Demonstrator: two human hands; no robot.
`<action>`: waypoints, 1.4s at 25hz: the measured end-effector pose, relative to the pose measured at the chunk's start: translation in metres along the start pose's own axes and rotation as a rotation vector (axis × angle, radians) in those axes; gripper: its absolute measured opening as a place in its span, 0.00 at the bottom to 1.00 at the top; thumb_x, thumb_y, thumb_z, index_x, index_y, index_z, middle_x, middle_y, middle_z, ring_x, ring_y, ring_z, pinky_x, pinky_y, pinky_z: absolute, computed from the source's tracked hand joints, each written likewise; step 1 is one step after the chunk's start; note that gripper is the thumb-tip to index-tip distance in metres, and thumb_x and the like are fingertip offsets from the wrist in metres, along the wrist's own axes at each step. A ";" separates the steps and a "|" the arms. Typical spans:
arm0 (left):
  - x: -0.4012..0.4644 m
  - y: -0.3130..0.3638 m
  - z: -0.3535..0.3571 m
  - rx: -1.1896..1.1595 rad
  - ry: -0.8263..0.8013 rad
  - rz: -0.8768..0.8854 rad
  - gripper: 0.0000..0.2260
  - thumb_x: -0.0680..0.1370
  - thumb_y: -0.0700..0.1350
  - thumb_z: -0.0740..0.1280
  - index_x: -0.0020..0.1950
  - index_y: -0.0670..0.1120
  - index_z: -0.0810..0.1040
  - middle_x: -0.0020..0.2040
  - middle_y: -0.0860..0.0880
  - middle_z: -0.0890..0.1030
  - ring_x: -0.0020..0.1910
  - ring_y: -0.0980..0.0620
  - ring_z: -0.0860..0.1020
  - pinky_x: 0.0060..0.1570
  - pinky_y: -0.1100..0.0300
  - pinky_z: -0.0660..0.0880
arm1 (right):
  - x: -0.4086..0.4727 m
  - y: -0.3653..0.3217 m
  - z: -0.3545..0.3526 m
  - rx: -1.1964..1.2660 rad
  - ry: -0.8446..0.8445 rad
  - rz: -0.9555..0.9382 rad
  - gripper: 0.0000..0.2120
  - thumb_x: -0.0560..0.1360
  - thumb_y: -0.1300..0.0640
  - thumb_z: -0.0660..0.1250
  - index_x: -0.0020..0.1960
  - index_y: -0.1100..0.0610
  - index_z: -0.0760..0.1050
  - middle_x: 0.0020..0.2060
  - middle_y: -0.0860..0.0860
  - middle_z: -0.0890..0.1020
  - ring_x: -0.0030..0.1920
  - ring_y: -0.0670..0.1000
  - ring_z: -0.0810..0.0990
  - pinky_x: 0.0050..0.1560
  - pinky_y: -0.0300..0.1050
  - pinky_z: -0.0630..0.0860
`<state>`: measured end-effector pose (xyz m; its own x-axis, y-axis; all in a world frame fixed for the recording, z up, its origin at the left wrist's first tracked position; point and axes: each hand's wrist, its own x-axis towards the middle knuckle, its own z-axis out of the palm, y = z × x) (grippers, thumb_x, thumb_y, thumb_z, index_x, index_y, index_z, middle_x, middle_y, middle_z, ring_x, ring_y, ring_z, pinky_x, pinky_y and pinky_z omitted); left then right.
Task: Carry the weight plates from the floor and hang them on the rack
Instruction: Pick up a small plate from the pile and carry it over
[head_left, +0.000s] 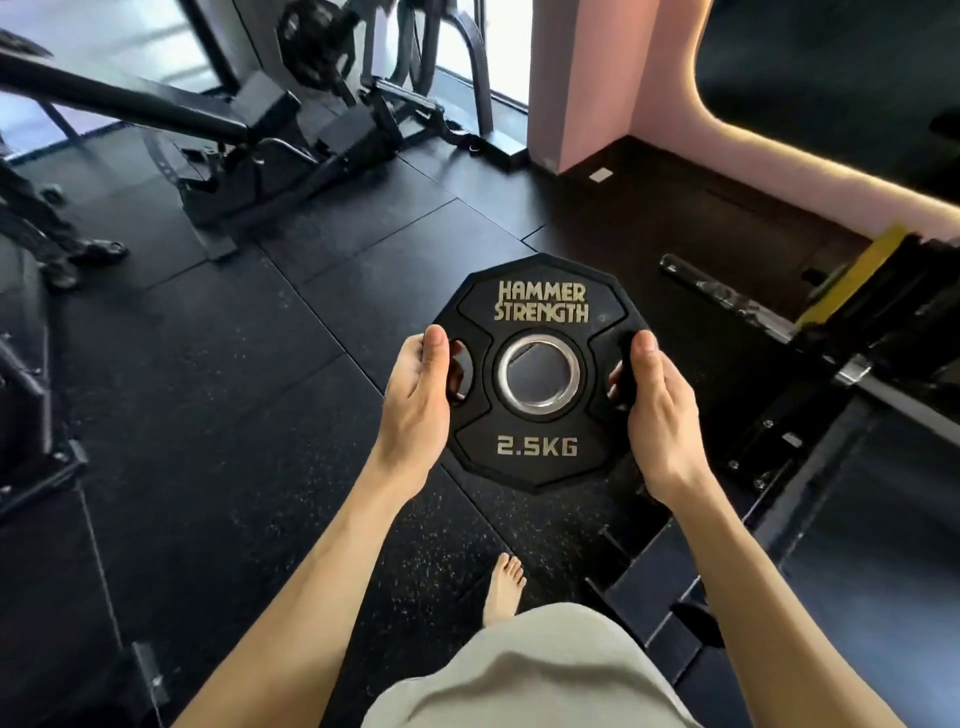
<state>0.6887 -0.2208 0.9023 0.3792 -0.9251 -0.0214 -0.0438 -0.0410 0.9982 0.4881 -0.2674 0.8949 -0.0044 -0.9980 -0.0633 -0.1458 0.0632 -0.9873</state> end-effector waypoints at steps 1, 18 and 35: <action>0.029 0.003 -0.002 0.001 -0.006 0.004 0.23 0.82 0.60 0.52 0.49 0.40 0.71 0.40 0.47 0.70 0.40 0.51 0.67 0.44 0.56 0.68 | 0.025 -0.006 0.012 -0.004 -0.004 0.005 0.25 0.81 0.39 0.52 0.39 0.58 0.72 0.33 0.50 0.75 0.30 0.40 0.71 0.34 0.33 0.68; 0.547 0.019 0.013 -0.073 -0.324 -0.042 0.18 0.79 0.59 0.54 0.47 0.46 0.73 0.41 0.45 0.74 0.43 0.47 0.73 0.50 0.47 0.73 | 0.449 -0.063 0.187 0.091 0.239 0.112 0.28 0.74 0.33 0.54 0.38 0.58 0.72 0.33 0.50 0.75 0.32 0.41 0.72 0.35 0.35 0.70; 1.017 0.039 0.278 -0.064 -0.560 -0.026 0.21 0.78 0.64 0.58 0.46 0.46 0.74 0.45 0.48 0.75 0.46 0.51 0.73 0.51 0.50 0.74 | 0.926 -0.086 0.124 0.177 0.517 0.109 0.25 0.74 0.34 0.55 0.38 0.56 0.72 0.33 0.51 0.73 0.33 0.46 0.70 0.36 0.38 0.70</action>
<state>0.8153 -1.2686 0.9043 -0.1700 -0.9839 -0.0554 0.0216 -0.0599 0.9980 0.6193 -1.1965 0.9029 -0.5012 -0.8554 -0.1307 0.0506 0.1218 -0.9913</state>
